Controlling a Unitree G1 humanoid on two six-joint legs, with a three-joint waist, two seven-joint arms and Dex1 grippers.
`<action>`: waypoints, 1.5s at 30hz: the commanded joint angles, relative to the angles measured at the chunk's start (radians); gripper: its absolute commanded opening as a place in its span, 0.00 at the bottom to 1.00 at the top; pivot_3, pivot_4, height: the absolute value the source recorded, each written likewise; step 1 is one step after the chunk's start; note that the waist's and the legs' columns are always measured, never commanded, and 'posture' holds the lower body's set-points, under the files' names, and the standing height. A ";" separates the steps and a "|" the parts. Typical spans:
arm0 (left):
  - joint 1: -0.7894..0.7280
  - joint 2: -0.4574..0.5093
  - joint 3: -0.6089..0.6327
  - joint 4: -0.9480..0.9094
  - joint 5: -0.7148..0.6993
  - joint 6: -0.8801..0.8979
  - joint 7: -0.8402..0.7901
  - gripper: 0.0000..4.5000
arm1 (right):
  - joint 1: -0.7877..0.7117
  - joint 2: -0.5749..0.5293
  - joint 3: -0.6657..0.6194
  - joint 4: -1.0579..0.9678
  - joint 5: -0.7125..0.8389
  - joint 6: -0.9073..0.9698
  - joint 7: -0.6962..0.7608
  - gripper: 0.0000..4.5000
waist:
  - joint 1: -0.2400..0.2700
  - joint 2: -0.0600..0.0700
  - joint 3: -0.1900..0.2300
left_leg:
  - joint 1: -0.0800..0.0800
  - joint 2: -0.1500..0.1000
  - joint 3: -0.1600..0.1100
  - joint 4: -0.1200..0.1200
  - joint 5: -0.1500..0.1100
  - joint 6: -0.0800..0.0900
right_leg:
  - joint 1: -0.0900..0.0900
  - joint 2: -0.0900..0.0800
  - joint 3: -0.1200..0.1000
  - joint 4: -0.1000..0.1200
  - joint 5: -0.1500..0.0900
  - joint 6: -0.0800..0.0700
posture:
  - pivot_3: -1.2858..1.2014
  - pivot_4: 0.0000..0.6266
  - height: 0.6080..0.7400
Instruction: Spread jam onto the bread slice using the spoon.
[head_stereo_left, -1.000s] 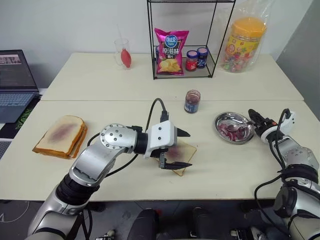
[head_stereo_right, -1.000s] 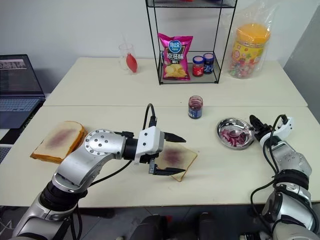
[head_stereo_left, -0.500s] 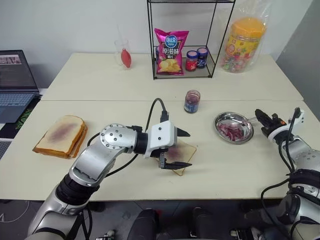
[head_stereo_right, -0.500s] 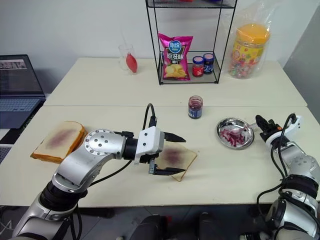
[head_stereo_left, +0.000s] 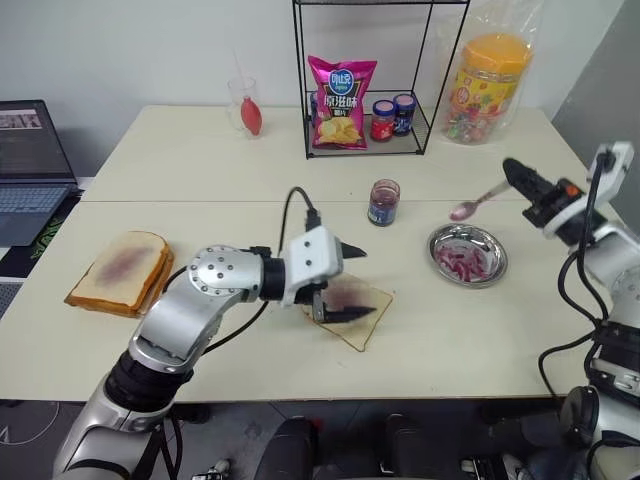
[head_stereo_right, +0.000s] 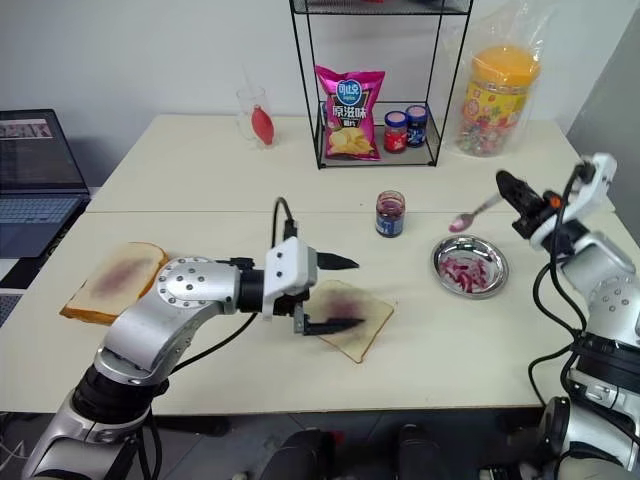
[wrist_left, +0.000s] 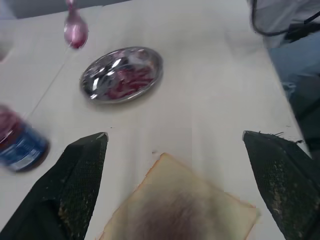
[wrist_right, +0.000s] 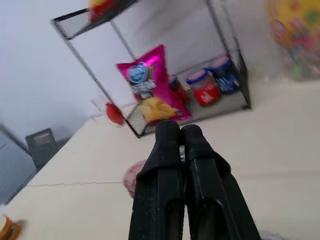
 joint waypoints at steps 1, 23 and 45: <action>-0.012 0.007 0.069 -0.010 0.000 0.039 0.065 1.00 | -0.086 -0.005 0.078 -0.084 -0.036 -0.024 -0.023 0.00 | 0.001 0.000 0.000 | 0.000 0.000 0.000 0.000 0.000 0.000 | 0.000 0.000 0.000 0.000 0.000 0.000 | 0.52 0.24 1.00; -0.077 -0.092 0.243 0.036 -0.089 0.191 0.266 1.00 | -0.453 0.169 0.505 0.558 -0.605 -0.623 0.170 0.00 | 0.001 -0.001 0.000 | -0.008 -0.001 0.003 0.001 0.000 -0.001 | -0.012 -0.001 0.001 0.005 0.004 -0.005 | 0.52 0.24 1.00; 0.017 0.021 0.195 0.009 -0.109 0.212 0.233 1.00 | -0.528 0.247 0.573 0.943 -0.841 -0.882 0.185 0.00 | -0.013 0.000 0.000 | -0.007 -0.001 0.003 0.002 0.001 -0.002 | -0.013 -0.001 0.003 0.012 0.004 -0.006 | 0.52 0.24 1.00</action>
